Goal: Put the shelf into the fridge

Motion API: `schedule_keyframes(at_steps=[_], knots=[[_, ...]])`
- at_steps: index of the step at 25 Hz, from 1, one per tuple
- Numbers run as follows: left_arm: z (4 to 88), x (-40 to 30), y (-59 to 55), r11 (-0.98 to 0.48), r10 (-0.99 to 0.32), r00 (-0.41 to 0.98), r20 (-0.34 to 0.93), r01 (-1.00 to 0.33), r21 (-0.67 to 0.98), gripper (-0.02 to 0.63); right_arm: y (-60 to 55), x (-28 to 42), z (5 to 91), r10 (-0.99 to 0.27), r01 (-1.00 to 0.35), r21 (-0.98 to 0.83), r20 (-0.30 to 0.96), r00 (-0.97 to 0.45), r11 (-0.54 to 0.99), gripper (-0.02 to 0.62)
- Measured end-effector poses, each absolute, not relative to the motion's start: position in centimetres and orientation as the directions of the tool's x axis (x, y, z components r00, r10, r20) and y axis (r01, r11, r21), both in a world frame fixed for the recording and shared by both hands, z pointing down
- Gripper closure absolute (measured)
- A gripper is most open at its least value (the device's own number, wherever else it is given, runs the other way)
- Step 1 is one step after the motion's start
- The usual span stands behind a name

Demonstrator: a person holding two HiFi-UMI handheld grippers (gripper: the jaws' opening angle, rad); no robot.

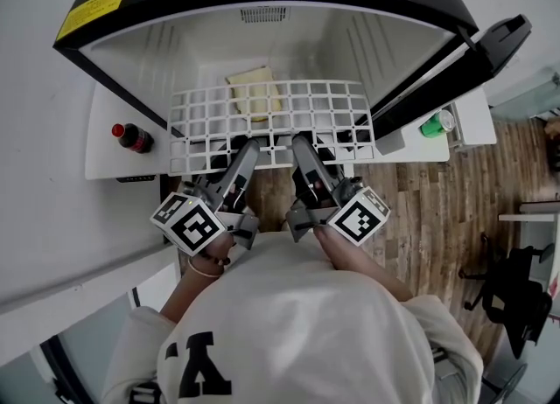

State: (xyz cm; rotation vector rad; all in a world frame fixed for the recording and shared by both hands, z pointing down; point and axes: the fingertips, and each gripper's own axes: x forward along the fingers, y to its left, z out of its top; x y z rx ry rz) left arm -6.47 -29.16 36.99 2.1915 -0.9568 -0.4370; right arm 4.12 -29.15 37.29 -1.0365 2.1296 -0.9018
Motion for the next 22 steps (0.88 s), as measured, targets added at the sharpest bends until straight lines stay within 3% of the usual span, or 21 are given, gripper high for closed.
schedule_keyframes(at_steps=[22], knots=[[37.3, -6.4, -31.2, -0.477, -0.746, 0.665, -0.033, -0.499, 0.723, 0.483, -31.2, 4.1, 37.4, -0.808, -0.419, -0.767, -0.210, -0.551, 0.486, 0.451]])
